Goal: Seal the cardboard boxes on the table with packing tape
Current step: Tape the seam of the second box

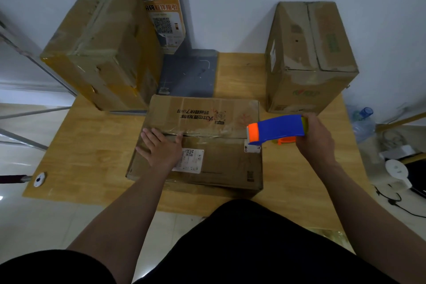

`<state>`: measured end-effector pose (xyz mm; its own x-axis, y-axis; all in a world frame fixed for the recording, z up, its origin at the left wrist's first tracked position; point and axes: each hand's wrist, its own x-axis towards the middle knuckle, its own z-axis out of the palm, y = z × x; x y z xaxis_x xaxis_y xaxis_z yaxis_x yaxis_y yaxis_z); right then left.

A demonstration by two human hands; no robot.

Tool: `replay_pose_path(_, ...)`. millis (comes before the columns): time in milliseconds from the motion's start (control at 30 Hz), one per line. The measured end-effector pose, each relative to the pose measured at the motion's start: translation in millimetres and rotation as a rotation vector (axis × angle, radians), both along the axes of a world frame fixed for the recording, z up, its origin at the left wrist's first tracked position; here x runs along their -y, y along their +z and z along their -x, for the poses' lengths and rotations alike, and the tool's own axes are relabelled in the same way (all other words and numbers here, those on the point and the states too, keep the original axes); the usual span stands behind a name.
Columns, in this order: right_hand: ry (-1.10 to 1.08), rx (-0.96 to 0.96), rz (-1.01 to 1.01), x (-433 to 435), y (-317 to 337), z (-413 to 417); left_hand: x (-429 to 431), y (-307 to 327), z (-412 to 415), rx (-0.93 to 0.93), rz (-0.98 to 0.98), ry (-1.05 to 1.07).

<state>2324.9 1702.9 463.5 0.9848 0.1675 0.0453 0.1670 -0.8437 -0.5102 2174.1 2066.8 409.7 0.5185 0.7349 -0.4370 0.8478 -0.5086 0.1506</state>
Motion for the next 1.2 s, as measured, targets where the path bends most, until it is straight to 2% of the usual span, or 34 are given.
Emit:
replay_pose_path(167,-0.028,-0.052,0.008,-6.7,-14.6,1.2,-0.6,-2.3,2.3,0.005,-0.030,-0.004)
replay_pose_path(367,0.021,0.007,0.018,-8.0,-18.6,-1.1,-0.2,-2.5,6.2,0.036,-0.068,-0.016)
replay_pose_path(800,0.069,-0.014,0.020,1.3,-25.1,-0.6,131.4,14.9,-27.1,0.027,0.086,-0.638)
replay_pose_path(1100,0.158,-0.036,0.090,4.9,-17.7,-2.4,139.4,8.5,-34.8,0.055,0.139,-0.674)
replay_pose_path(1200,0.199,-0.040,0.047,5.6,-17.5,-5.3,145.3,15.7,-40.0,0.046,0.152,-0.675)
